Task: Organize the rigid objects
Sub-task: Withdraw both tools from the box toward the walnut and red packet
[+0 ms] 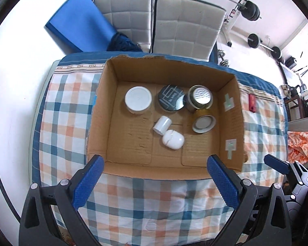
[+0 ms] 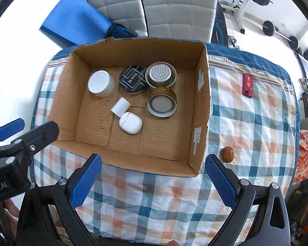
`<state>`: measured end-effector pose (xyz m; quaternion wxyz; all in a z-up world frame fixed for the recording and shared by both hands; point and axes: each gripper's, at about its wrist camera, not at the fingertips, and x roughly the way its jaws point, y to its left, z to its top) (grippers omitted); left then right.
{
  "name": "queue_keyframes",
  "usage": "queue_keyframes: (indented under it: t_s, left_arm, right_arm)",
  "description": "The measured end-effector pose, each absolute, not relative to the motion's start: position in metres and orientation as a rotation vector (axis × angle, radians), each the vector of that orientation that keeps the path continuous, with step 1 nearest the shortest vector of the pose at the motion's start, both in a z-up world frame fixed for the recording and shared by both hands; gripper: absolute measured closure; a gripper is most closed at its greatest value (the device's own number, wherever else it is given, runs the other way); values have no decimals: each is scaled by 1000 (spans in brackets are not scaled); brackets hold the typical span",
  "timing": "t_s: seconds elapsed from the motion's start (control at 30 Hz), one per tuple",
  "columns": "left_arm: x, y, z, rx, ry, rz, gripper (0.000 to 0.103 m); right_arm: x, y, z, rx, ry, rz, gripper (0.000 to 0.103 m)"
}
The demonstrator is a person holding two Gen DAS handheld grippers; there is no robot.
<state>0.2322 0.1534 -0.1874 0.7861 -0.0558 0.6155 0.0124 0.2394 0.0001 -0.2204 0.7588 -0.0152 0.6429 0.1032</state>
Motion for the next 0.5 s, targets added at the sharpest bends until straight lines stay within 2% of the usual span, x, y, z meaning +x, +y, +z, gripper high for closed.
queue_keyframes:
  t_s: [0.3, 0.5]
  left_arm:
    - [234, 103, -179, -113, 1297, -23, 0]
    - [253, 56, -206, -52, 1309, -25, 0]
  right_arm:
    - [238, -58, -203, 43, 1382, 178, 1]
    - [256, -140, -242, 148, 1441, 8, 1]
